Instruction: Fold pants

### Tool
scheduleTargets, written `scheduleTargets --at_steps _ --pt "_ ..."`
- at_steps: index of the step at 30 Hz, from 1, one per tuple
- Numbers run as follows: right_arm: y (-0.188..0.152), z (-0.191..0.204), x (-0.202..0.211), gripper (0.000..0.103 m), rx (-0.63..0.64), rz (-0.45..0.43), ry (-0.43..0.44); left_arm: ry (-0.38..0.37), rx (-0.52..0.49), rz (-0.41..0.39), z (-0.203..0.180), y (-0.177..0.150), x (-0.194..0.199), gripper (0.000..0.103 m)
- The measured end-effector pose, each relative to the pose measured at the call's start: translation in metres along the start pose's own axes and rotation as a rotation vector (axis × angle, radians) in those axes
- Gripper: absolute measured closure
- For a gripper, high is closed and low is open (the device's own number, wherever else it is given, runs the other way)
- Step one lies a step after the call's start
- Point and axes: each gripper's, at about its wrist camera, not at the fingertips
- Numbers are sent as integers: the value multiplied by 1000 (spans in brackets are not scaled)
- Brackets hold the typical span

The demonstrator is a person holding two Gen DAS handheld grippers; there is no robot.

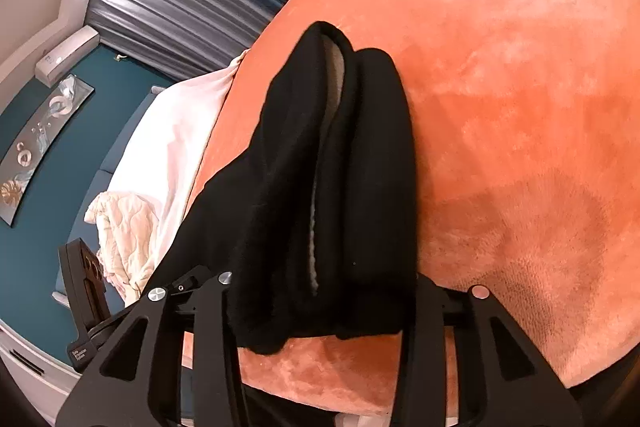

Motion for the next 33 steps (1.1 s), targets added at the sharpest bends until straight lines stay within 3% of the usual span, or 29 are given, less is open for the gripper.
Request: scheduleTargets --at_steps 6,9,13,17,19,24,27,29,33 --pt "0 -1 0 68 2 -3 2 -22 18 2 -1 0 -1 67" --pt "-3 14 10 72 25 -7 8 -99 61 23 11 -1 11 70" --pt "-13 40 43 73 83 -6 55 -262 81 52 29 -16 50 72" --pt "-25 79 82 73 186 -42 78 -338 53 4 31 -25 97 73" --pt "-22 104 99 73 244 -89 104 -360 33 -75 28 -16 127 73" --pt "23 161 117 73 393 -223 184 -357 -53 -316 17 38 181 73" --pt "68 191 107 73 475 -315 213 -312 -107 -471 8 92 195 72" --pt "110 204 86 73 485 -358 238 -289 -116 -548 7 139 187 72" --pt "186 207 30 73 465 -386 267 -308 -69 -600 21 229 134 72"
Point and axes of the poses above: each gripper's, at about its wrist camera, not at the fingertips, and x roughly against the way its jaws point, z to its left, y to its top, and after that the axes turned 5 degrees about z, right-handed
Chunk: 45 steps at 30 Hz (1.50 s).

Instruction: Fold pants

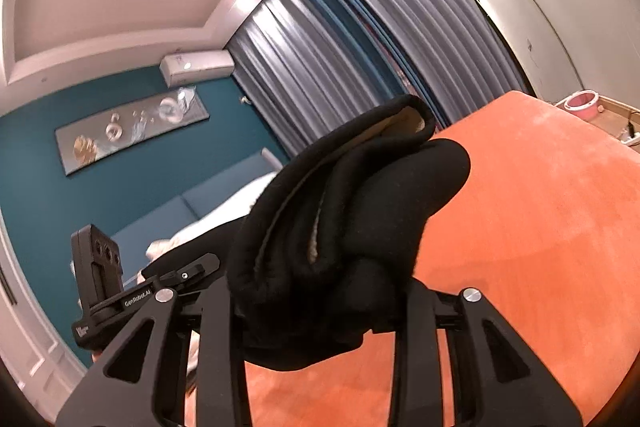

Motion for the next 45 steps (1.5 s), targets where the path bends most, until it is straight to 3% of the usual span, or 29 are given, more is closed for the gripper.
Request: scheduleTargets --at_steps 4,7,9,10,11,12,13,14,15,18,19,21,23,24,27,28,29,31,32,33,34,35,37,40,45 --pt "14 -66 -88 72 -31 1 -30 35 33 36 45 10 -98 71" --pt "-1 -123 -149 71 -71 63 -98 99 42 104 74 -11 -177 68" --pt "-26 -166 -185 64 -122 151 -174 160 86 205 102 -45 -234 61" --pt "-48 -197 -208 58 -176 241 -254 191 107 266 117 -62 -256 58" --pt "-67 -219 -221 43 -214 323 -326 233 126 351 130 -81 -278 55" --pt "-87 -240 -231 36 -257 410 -400 272 142 443 145 -107 -296 33" --pt "-92 -245 -218 36 -279 345 -322 254 164 386 152 -116 -288 31" --pt "-84 -241 -201 18 -305 276 -274 211 214 322 161 -119 -273 25" --pt "-75 -237 -179 6 -330 216 -305 189 271 316 170 -119 -262 21" --pt "-72 -228 -134 5 -290 166 -358 167 392 296 193 -122 -217 22" --pt "-72 -223 -116 7 -275 144 -367 195 387 273 194 -122 -196 24" --pt "-64 -209 -96 35 -228 114 -338 258 336 221 184 -112 -170 25" --pt "-51 -175 -100 61 -130 130 -325 257 255 182 160 -89 -148 25" --pt "-43 -161 -107 65 -82 135 -319 245 236 182 149 -76 -148 25" --pt "-38 -120 -156 76 45 220 -300 165 123 220 104 -49 -174 19" --pt "-37 -119 -173 76 58 253 -310 191 71 247 92 -48 -193 19" --pt "-38 -122 -191 76 74 295 -342 263 16 280 84 -55 -214 19" --pt "-63 -154 -214 76 85 391 -485 386 -57 378 89 -81 -258 19" --pt "-77 -181 -220 92 55 439 -547 428 -69 437 98 -96 -278 15" --pt "-86 -198 -218 103 34 434 -556 429 -67 464 108 -112 -288 11" --pt "-89 -221 -199 103 -71 376 -442 351 19 421 123 -117 -278 10" --pt "-83 -232 -188 103 -178 364 -393 307 94 413 133 -113 -271 11" --pt "-74 -224 -177 103 -199 381 -416 317 199 415 143 -105 -256 18" --pt "-65 -172 -140 99 -8 368 -490 354 125 354 135 -91 -215 21" --pt "-72 -105 -82 96 35 315 -490 448 -69 299 86 -90 -150 18"
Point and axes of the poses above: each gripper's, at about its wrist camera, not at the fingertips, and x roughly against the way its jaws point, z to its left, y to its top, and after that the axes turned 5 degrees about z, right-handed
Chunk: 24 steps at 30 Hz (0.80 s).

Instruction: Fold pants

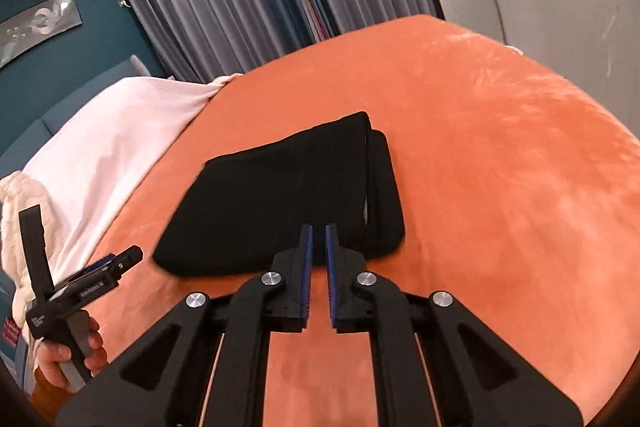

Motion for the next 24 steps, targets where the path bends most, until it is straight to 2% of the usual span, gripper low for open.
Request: scheduleTargets --at_steps 3,8,13,17,24 --pt "-33 17 38 96 28 -6 -61 59 -45 9 -6 -17 34 18" --pt "-69 48 76 96 60 -23 -80 87 -69 6 -19 -55 87 17" --pt "-95 58 105 96 38 -31 -67 48 -63 13 -20 -95 131 14" --pt "-109 58 120 95 16 -24 -64 16 -34 28 -19 -115 148 14" --pt "-134 58 138 95 26 -4 -88 50 -41 37 -21 -141 169 14"
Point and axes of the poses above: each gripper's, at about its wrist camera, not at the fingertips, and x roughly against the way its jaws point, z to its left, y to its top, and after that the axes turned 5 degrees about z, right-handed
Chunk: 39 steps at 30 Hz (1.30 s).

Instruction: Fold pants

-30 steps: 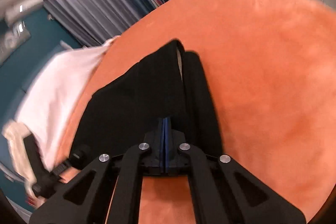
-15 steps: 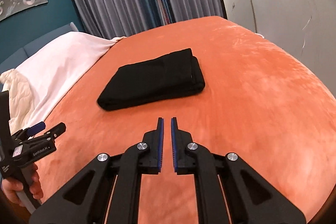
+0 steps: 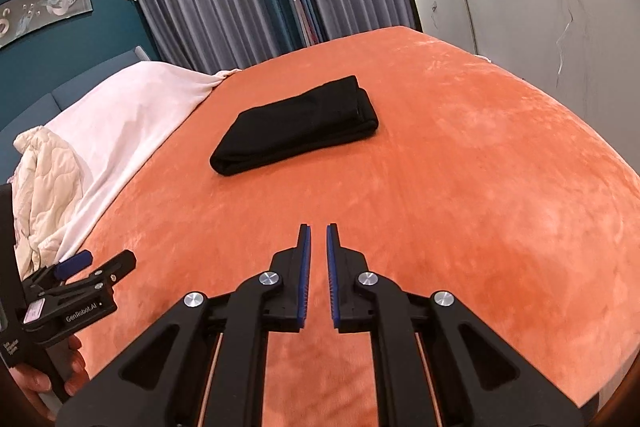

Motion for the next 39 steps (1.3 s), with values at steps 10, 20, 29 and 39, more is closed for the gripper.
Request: scheduleTargets --at_steps 10,20,29,39 --pt "-9 14 25 46 41 -42 -23 47 -26 -23 -6 -11 25 12" --pt "-3 34 51 26 98 -116 -41 52 -25 -55 -12 -10 49 11" --pt "-2 52 64 21 176 -155 -84 54 -39 -100 -23 -4 71 11" --pt "-1 52 66 21 176 -150 -82 44 -35 -109 -26 -3 78 11"
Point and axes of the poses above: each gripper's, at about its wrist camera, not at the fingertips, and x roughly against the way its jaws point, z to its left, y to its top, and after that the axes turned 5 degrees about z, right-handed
